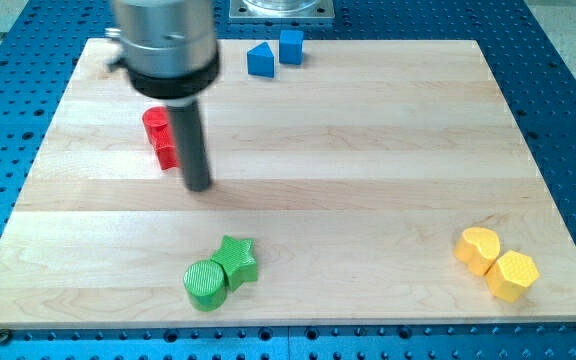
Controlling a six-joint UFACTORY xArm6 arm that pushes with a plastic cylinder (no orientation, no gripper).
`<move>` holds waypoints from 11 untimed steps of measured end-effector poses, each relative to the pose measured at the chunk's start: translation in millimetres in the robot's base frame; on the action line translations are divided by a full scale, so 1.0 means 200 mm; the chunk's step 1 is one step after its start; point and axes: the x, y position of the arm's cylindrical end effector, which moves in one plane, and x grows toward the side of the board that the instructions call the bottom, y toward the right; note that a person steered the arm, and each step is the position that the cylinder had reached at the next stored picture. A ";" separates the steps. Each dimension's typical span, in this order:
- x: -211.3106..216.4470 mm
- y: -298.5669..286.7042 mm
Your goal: Push the red blocks to the top left
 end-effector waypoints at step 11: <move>-0.75 -0.25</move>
